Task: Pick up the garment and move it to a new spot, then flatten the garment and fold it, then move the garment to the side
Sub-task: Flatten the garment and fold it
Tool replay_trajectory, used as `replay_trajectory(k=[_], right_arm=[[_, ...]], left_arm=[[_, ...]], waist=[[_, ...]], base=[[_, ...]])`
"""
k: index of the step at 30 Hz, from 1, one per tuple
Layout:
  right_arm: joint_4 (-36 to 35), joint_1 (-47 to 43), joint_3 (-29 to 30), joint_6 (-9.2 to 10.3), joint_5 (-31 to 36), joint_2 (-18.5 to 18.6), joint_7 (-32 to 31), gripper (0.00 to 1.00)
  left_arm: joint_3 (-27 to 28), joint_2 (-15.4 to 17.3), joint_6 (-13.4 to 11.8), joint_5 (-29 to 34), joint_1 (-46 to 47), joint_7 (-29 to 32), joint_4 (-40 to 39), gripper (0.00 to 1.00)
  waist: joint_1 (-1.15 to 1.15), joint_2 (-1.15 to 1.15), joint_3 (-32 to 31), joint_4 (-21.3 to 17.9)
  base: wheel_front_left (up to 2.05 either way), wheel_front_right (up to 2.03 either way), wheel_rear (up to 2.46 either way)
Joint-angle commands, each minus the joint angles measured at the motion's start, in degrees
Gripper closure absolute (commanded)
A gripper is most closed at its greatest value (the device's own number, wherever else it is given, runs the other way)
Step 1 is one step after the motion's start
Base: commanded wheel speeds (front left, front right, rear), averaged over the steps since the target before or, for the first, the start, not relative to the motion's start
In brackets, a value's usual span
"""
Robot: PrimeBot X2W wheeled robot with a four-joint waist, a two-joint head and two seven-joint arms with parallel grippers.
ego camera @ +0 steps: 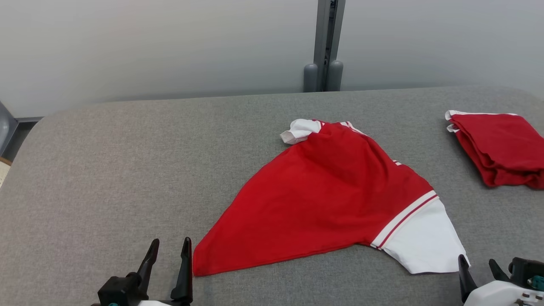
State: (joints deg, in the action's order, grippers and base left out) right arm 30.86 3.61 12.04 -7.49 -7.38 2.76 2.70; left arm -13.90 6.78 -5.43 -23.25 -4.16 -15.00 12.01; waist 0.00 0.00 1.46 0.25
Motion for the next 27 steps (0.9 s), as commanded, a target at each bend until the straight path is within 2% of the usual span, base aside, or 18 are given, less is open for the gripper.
replay_trajectory(k=[1,7,9,10,12,19,27], right_arm=[[1.3,1.3,0.2,-0.01,0.1,0.3,0.0,0.00],[8.2,5.1,0.6,-0.01,0.5,0.3,-0.1,0.00],[10.1,5.9,0.0,-0.01,0.0,0.3,0.0,0.52],[10.7,6.2,-0.2,-0.01,-0.2,0.3,0.2,0.62],[11.7,6.6,-0.3,-0.01,-0.7,0.2,0.7,1.00],[9.1,7.0,-0.5,0.00,-1.6,0.3,3.2,1.00],[-1.0,2.1,1.4,0.00,-0.4,0.3,0.9,1.00]], left_arm=[[0.1,0.2,0.3,0.4,1.0,-0.2,0.2,0.00],[0.7,0.1,0.7,0.7,2.3,-0.2,0.5,0.00],[1.0,0.1,0.9,0.9,2.4,-0.2,0.5,0.00],[1.1,0.0,0.9,0.9,2.5,-0.2,0.5,0.00],[1.4,0.0,1.0,1.2,2.6,-0.2,0.6,0.00],[1.0,-0.1,1.7,1.3,1.8,-0.1,0.4,0.00],[-0.4,0.1,3.2,-1.3,-1.1,4.1,0.1,0.00]], waist=[[0.00,0.00,0.8,0.5],[0.00,0.00,2.3,1.9],[0.00,0.00,2.5,2.1],[0.00,0.00,2.6,2.2],[0.00,0.00,2.7,2.2],[0.00,0.00,2.4,1.4],[0.00,0.00,2.1,0.6]], base=[[0.00,0.00,0.00],[0.00,0.00,0.00],[0.00,0.00,0.00],[0.00,0.00,0.00],[0.00,0.00,0.00],[0.00,0.00,0.00],[0.00,0.00,0.00]])
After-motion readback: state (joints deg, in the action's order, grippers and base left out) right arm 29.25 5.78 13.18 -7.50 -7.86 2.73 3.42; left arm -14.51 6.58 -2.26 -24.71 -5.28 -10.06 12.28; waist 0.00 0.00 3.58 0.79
